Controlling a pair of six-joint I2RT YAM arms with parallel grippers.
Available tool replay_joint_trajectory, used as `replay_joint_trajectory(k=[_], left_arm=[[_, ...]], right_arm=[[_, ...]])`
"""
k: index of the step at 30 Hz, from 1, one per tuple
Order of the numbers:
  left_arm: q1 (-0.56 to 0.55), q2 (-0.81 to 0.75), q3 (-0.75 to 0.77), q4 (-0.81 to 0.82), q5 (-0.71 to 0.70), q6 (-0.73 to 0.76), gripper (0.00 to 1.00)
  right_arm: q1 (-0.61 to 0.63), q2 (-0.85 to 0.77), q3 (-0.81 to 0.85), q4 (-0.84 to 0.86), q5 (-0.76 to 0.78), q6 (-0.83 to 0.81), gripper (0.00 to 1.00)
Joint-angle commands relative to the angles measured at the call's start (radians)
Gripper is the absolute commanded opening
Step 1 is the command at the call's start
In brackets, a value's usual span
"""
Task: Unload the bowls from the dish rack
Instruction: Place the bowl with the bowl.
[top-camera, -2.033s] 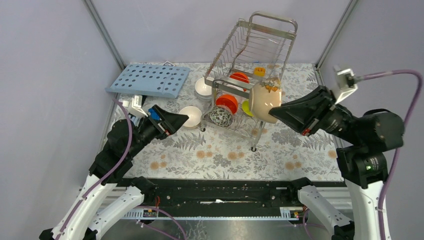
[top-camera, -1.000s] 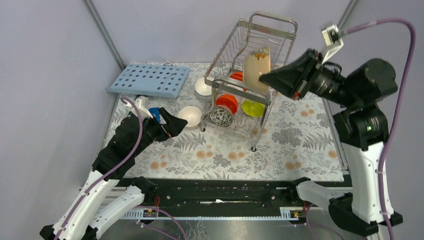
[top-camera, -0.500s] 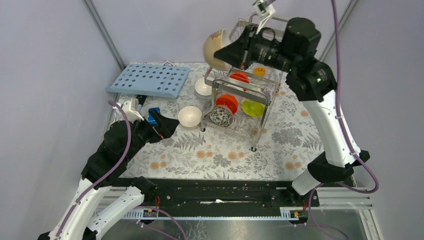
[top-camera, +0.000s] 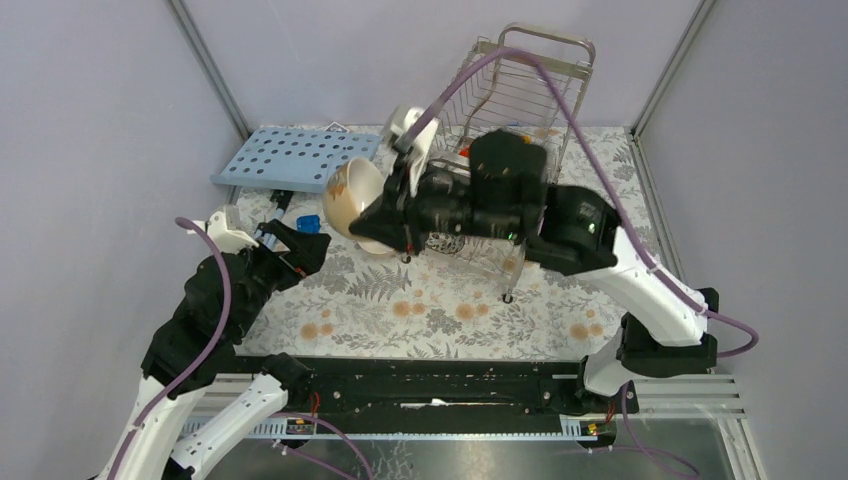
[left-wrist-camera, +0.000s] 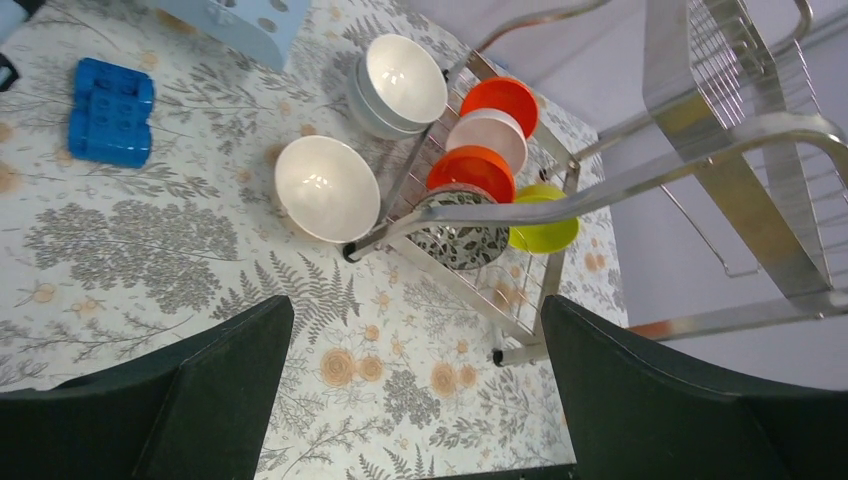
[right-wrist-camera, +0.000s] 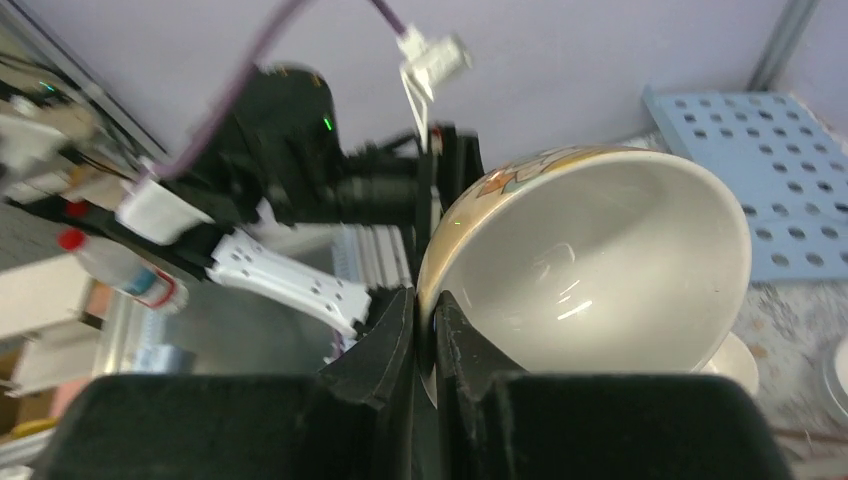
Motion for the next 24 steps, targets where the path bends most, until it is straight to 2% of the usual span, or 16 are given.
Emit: replay_joint_trajectory(k=[1, 6, 17, 21, 24], left_arm=[[0.002, -0.004, 0.063, -0.041, -0.118, -0.041, 0.99], [0.003, -0.010, 0.071, -0.060, -0.186, -0.100, 0.99], [0.002, -0.065, -0.041, 0.065, -0.040, -0.017, 0.99], [0.002, -0.117, -0.120, 0.115, 0.095, 0.079, 0.99], [0.002, -0.149, -0.167, 0.108, 0.168, 0.088, 0.99]], right_arm=[[0.135, -0.088, -0.147, 0.065, 0.279, -0.141, 0.00], [0.326, -0.124, -0.330, 0.065, 0.551, -0.218, 0.00], [0.465, -0.362, -0.867, 0.190, 0.863, -0.214, 0.00], [0.480, -0.434, -1.033, 0.210, 0.852, -0.200, 0.00], [0.491, -0.455, -1.124, 0.211, 0.855, -0.198, 0.00]])
